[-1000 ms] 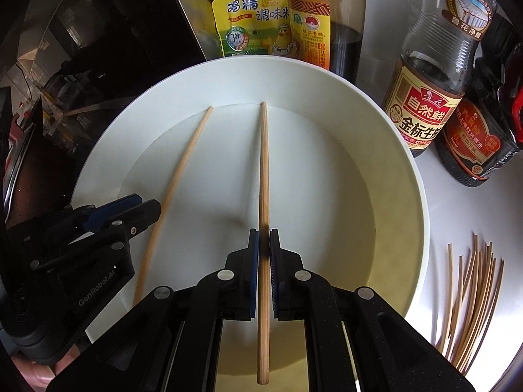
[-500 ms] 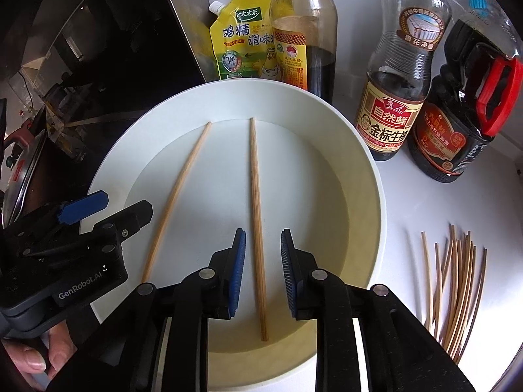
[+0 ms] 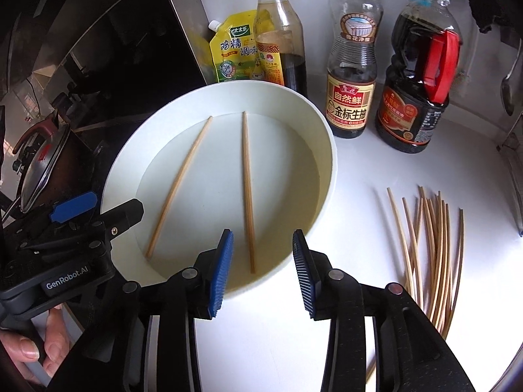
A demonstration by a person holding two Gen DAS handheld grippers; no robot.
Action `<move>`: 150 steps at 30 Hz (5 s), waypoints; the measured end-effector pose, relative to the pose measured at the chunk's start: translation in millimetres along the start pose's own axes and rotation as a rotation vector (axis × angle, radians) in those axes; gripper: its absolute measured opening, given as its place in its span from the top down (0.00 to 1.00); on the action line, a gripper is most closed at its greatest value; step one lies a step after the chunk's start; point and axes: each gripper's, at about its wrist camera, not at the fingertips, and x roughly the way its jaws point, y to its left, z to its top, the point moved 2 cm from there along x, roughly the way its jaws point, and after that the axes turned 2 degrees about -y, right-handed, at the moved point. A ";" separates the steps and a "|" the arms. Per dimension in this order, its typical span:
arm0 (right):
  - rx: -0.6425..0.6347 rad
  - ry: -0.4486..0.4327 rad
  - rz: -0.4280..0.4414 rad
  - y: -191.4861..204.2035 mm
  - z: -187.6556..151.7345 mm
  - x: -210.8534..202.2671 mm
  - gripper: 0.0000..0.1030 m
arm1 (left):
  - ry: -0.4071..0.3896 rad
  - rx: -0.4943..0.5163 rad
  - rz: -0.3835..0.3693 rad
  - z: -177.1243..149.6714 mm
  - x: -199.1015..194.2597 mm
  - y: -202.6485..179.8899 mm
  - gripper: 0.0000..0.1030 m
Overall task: Organize utensils
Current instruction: 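Move both open tools back from the basin to the chopstick pile, then close the left tool on a chopstick while the right tool grasps another, then carry both held chopsticks with both tools over the water basin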
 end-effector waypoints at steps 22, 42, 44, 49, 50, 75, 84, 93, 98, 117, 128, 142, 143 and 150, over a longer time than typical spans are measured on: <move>0.129 -0.021 -0.105 -119.8 -77.8 -77.2 0.48 | -0.024 0.114 -0.105 -41.4 -41.5 -124.0 0.19; 0.209 0.022 -0.198 -225.9 -125.6 -59.9 0.47 | 0.087 0.197 -0.132 -84.2 6.6 -229.1 0.14; 0.220 0.027 -0.187 -232.3 -126.6 -51.6 0.47 | 0.099 0.186 -0.130 -88.7 16.6 -232.5 0.14; 0.200 0.020 -0.174 -239.7 -122.9 -33.9 0.47 | 0.108 0.167 -0.114 -98.2 37.8 -239.0 0.14; 0.190 0.016 -0.175 -239.7 -121.3 -30.7 0.47 | 0.106 0.166 -0.109 -99.5 40.6 -240.0 0.14; 0.174 0.005 -0.201 -261.6 -125.8 -15.9 0.47 | 0.131 0.159 -0.085 -110.1 65.2 -249.3 0.14; 0.107 0.006 -0.268 -257.1 -130.7 -13.3 0.47 | 0.131 0.155 -0.061 -111.3 72.6 -249.1 0.14; 0.098 -0.002 -0.268 -258.3 -128.7 -10.6 0.47 | 0.110 0.156 -0.038 -106.8 75.8 -251.4 0.16; 0.102 -0.021 -0.269 -260.3 -129.8 -11.6 0.47 | 0.115 0.133 -0.050 -102.8 78.1 -254.3 0.19; 0.041 -0.034 -0.272 -246.5 -120.3 -7.3 0.94 | 0.110 0.187 -0.135 -96.6 73.4 -275.1 0.93; 0.078 -0.025 -0.255 -251.0 -127.3 -16.5 0.94 | 0.098 0.262 -0.090 -87.3 70.7 -278.8 0.93; 0.119 -0.049 -0.239 -256.4 -126.9 -32.8 0.94 | 0.078 0.280 -0.071 -79.6 57.6 -284.1 0.93; 0.121 -0.052 -0.239 -256.5 -126.6 -34.8 0.94 | 0.075 0.276 -0.073 -78.4 54.8 -283.3 0.93; 0.124 -0.074 -0.228 -250.7 -123.2 -56.8 0.94 | 0.044 0.253 -0.108 -66.2 26.4 -274.5 0.93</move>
